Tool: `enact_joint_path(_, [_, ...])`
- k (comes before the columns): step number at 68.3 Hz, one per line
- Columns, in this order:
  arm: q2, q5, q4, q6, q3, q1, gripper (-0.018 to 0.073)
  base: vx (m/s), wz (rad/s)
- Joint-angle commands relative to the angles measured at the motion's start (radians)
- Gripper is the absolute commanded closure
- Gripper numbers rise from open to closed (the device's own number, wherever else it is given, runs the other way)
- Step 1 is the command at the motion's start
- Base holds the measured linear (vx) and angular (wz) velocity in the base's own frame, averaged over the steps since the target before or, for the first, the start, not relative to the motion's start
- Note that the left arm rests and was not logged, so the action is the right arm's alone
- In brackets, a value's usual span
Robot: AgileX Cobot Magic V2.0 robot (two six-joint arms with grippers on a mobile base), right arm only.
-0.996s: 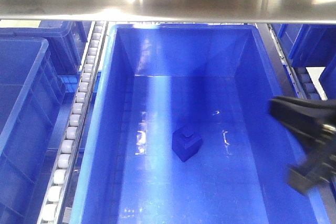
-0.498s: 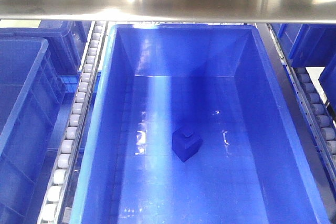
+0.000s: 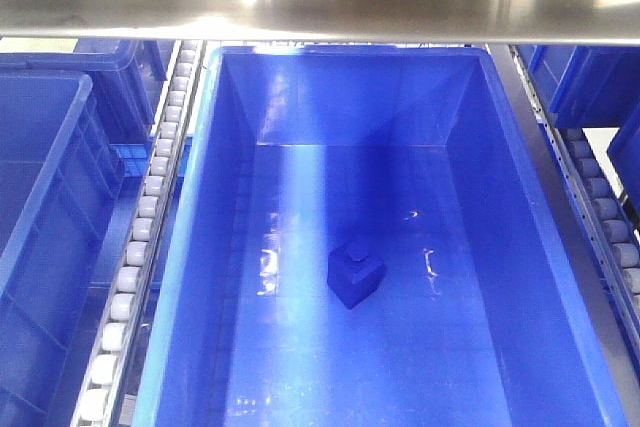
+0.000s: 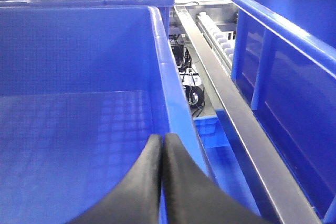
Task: Pour parts from conveyor to right shelf
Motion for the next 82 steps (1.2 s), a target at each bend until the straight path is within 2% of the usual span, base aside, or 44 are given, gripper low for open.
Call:
enact_joint_path(1, [-0.017,-0.081,-0.012,-0.003,0.001,-0.006,0.0569,0.0,0.0])
enact_joint_path(82, [-0.017,-0.086,-0.012,-0.003,0.0,-0.006,0.0569,0.0,0.0])
